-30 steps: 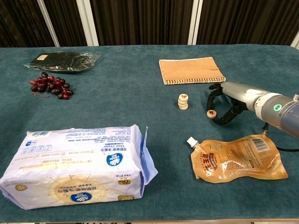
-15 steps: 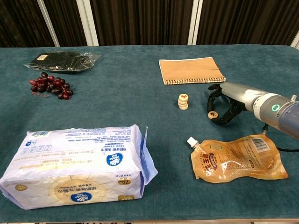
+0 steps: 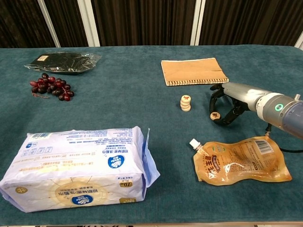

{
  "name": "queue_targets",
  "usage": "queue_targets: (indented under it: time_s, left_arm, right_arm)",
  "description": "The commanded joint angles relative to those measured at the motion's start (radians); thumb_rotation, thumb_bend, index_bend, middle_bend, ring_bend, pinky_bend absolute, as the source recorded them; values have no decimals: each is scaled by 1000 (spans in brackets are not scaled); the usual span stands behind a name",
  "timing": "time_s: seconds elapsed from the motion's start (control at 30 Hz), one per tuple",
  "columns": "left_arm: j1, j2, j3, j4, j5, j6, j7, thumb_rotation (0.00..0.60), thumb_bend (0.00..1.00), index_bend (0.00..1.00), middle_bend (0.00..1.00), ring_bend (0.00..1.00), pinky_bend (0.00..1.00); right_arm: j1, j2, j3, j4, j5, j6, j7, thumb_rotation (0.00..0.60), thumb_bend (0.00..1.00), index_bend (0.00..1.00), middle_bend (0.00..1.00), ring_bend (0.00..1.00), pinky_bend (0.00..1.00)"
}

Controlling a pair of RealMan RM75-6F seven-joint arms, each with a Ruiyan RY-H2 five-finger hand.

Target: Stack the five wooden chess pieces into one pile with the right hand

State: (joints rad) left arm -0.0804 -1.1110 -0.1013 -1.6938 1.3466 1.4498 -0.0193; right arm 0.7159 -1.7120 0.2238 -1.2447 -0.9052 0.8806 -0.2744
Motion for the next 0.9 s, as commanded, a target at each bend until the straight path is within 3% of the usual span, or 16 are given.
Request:
queue_targets:
  time_s: [0.03,0.47,0.9]
  left_arm:
    - [0,0,0,0,0,0,-1,600,624,176,0,0,0]
    - [1,1,1,-3,2,1,-2,600,624,176,0,0,0]
    - [0,2,-1,-1,1,-1,-9,600,624,176,0,0,0]
  right_arm:
    - [4,11,7,-15,1,-1,-5,600,405,524,0,0,0]
    - [95,101,66,-158,112,-16,-160,600,406,527,0,0,0]
    - [230,54,84,-140,274,-31,-286,600,406,528,0,0,0]
